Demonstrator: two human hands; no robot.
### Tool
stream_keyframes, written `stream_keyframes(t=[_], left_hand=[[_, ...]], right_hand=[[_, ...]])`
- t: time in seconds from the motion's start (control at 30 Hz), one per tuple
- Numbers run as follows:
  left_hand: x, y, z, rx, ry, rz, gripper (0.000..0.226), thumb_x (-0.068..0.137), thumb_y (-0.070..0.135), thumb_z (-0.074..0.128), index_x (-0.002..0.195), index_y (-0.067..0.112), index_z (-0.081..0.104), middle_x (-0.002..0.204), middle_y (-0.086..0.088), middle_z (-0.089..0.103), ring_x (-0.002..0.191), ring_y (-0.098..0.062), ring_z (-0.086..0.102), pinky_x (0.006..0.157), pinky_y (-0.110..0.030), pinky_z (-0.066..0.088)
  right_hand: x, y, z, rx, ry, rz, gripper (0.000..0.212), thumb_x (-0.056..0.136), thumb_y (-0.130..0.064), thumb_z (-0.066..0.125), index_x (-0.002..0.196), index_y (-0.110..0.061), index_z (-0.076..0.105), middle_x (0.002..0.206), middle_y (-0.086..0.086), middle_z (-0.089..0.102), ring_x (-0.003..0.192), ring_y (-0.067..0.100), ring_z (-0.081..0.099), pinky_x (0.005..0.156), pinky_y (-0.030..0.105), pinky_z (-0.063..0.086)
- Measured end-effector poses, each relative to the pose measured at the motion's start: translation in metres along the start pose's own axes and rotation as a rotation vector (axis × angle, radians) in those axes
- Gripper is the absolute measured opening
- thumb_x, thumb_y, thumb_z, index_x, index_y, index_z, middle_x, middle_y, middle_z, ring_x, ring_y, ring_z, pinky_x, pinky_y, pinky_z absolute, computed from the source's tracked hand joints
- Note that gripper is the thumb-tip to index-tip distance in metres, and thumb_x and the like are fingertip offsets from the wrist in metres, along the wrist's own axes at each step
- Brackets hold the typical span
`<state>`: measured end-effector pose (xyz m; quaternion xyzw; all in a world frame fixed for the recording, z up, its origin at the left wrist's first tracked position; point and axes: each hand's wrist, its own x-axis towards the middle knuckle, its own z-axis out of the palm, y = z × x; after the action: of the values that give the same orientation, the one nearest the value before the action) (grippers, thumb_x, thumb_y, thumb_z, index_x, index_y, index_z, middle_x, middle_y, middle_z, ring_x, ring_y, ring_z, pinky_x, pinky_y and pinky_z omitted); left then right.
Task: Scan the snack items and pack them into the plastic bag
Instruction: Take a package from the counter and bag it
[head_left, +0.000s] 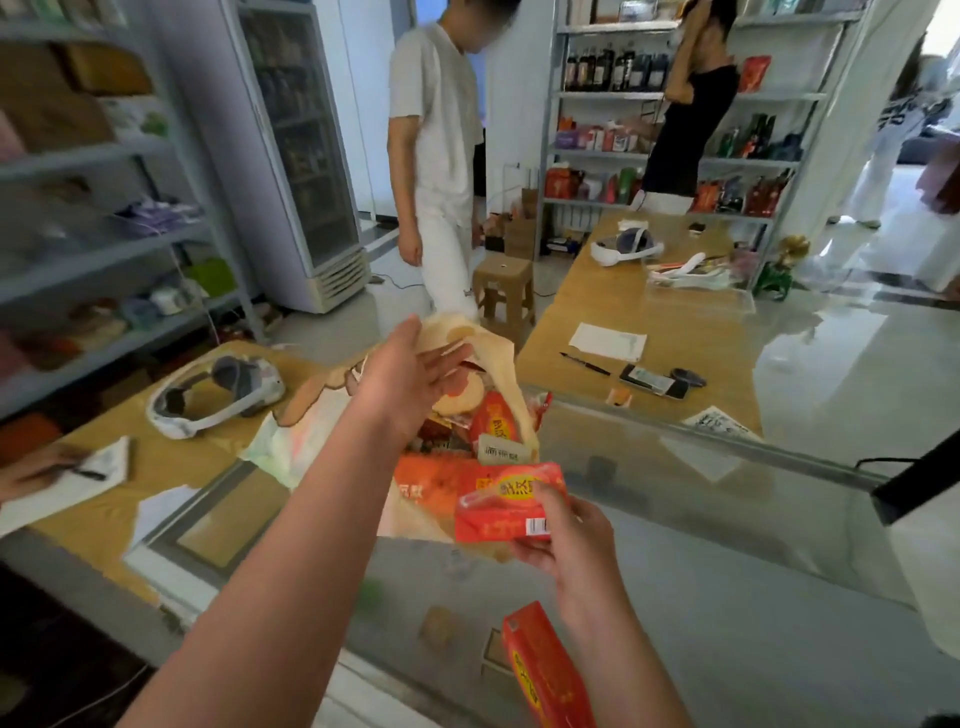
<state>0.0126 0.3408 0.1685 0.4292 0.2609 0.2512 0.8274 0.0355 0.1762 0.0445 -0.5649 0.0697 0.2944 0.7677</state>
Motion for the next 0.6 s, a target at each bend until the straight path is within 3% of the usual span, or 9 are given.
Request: stream_keyframes(t=[0.1, 0.2, 0.3, 0.43, 0.5, 0.6], left_hand=[[-0.002, 0.0, 0.006, 0.031, -0.021, 0.017, 0.029, 0.105, 0.031, 0.033, 0.114, 0.011, 0.051, 0.112, -0.017, 0.064, 0.103, -0.027, 0.064, 0.089, -0.039, 0.049], [-0.004, -0.001, 0.005, 0.015, -0.036, 0.024, 0.028, 0.105, 0.03, 0.034, 0.11, 0.007, 0.051, 0.113, -0.02, 0.063, 0.106, -0.029, 0.063, 0.097, -0.043, 0.047], [-0.003, 0.002, 0.0, 0.063, -0.047, 0.021, 0.036, 0.104, 0.031, 0.035, 0.123, 0.002, 0.045, 0.114, -0.021, 0.063, 0.107, -0.027, 0.065, 0.093, -0.041, 0.051], [-0.001, 0.013, -0.003, 0.143, -0.066, 0.038, 0.036, 0.105, 0.03, 0.032, 0.104, 0.003, 0.056, 0.109, -0.016, 0.068, 0.106, -0.025, 0.064, 0.091, -0.038, 0.051], [0.0, 0.017, -0.004, 0.128, -0.092, 0.048, 0.033, 0.105, 0.028, 0.032, 0.103, 0.004, 0.055, 0.102, -0.017, 0.07, 0.106, -0.027, 0.065, 0.092, -0.039, 0.051], [0.008, 0.023, -0.009, 0.149, -0.107, 0.066, 0.024, 0.105, 0.028, 0.033, 0.105, 0.009, 0.049, 0.097, -0.016, 0.072, 0.104, -0.026, 0.067, 0.091, -0.038, 0.053]], right_hand=[[0.016, 0.0, 0.011, 0.011, -0.072, 0.064, 0.038, 0.085, -0.023, 0.069, 0.113, 0.0, 0.057, 0.093, 0.019, 0.07, 0.072, 0.024, 0.071, 0.052, 0.029, 0.055], [0.027, -0.004, 0.028, 0.043, -0.145, 0.089, 0.028, 0.088, -0.022, 0.066, 0.106, -0.002, 0.061, 0.094, 0.017, 0.07, 0.077, 0.025, 0.071, 0.057, 0.032, 0.058], [0.042, -0.004, 0.053, 0.056, -0.142, 0.098, 0.027, 0.089, -0.024, 0.065, 0.108, -0.006, 0.06, 0.102, 0.015, 0.068, 0.083, 0.026, 0.07, 0.062, 0.035, 0.06], [0.065, -0.004, 0.098, 0.017, -0.137, 0.024, 0.046, 0.09, -0.027, 0.063, 0.131, -0.015, 0.049, 0.124, 0.005, 0.057, 0.088, 0.023, 0.07, 0.066, 0.032, 0.059], [0.072, -0.003, 0.117, -0.13, -0.121, -0.089, 0.052, 0.093, -0.031, 0.057, 0.141, -0.02, 0.038, 0.136, 0.003, 0.049, 0.107, 0.023, 0.063, 0.085, 0.036, 0.055], [0.086, 0.003, 0.124, -0.587, -0.054, -0.278, 0.054, 0.096, -0.032, 0.05, 0.145, -0.019, 0.03, 0.147, 0.005, 0.04, 0.133, 0.025, 0.04, 0.112, 0.038, 0.031]])
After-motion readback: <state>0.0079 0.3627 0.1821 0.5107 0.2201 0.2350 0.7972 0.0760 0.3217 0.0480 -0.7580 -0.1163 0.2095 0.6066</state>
